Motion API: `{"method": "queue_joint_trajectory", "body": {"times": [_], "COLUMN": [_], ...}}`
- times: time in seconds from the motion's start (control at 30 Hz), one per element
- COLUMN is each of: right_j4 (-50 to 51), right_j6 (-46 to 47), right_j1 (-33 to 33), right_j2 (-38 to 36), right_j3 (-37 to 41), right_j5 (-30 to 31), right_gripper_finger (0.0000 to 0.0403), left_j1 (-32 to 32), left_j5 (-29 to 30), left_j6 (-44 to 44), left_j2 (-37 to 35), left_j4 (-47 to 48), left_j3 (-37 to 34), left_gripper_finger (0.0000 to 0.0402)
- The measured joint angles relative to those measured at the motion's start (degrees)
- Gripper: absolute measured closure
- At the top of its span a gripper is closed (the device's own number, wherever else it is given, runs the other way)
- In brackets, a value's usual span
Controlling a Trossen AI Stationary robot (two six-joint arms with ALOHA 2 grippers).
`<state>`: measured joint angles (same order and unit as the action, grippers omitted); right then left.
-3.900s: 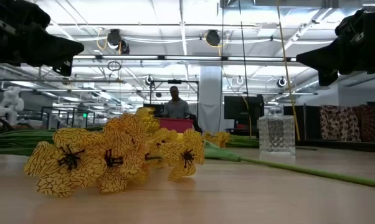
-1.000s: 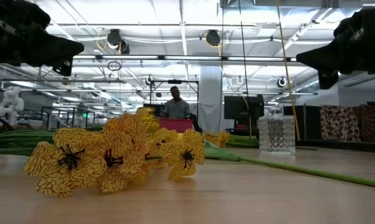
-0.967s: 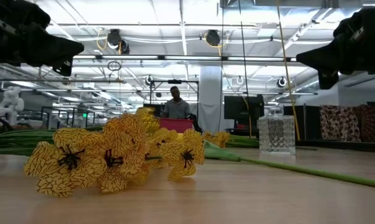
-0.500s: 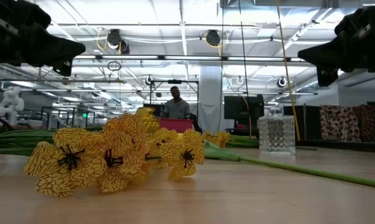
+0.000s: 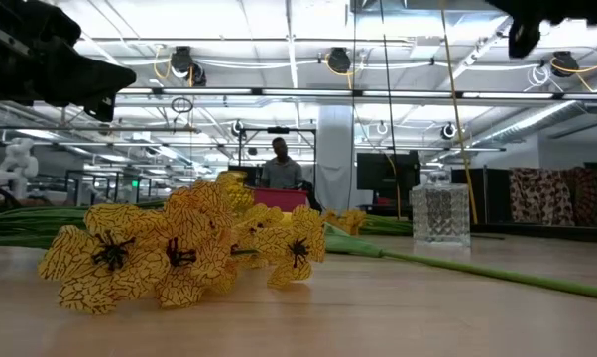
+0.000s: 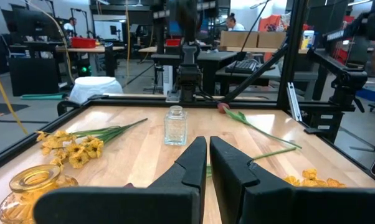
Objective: Sort flowers into vase by color
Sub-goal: Move the yellow flower to the right side of the transparent vase
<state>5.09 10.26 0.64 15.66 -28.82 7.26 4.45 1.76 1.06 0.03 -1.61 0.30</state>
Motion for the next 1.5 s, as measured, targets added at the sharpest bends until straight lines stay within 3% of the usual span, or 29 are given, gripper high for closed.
{"method": "queue_joint_trajectory", "body": {"times": [0.27, 0.47, 0.67, 0.9, 1.3, 1.5], "right_j4": [6.64, 6.76, 7.33, 4.3, -15.01, -17.32], "right_j6": [-1.42, -6.66, -6.59, -3.67, -1.51, 0.33], "right_j1": [0.0, 0.0, -0.67, -4.0, -7.19, -7.28], "right_j2": [15.03, 22.85, 27.35, 31.71, 38.22, 40.78], "right_j3": [-17.24, -22.57, -21.9, -15.92, -3.7, -1.93], "right_j5": [0.06, -0.12, -0.02, 0.36, 3.35, 3.26], "right_gripper_finger": [0.0403, 0.0403, 0.0403, 0.0403, 0.0403, 0.0403], "left_j1": [0.01, 0.0, 0.0, 0.0, 0.02, 0.02], "left_j5": [0.47, 0.52, 1.76, 1.7, 2.77, 7.07], "left_j6": [0.0, 0.0, 0.02, 0.07, 0.13, 1.49], "left_j2": [0.0, -0.02, 0.0, 0.35, 0.35, 2.01], "left_j4": [-0.19, -0.2, -0.23, 0.22, 0.22, 4.74], "left_j3": [0.0, 0.0, 0.0, 0.0, 0.02, 3.6], "left_gripper_finger": [0.0372, 0.0372, 0.0372, 0.0372, 0.0372, 0.0372]}}
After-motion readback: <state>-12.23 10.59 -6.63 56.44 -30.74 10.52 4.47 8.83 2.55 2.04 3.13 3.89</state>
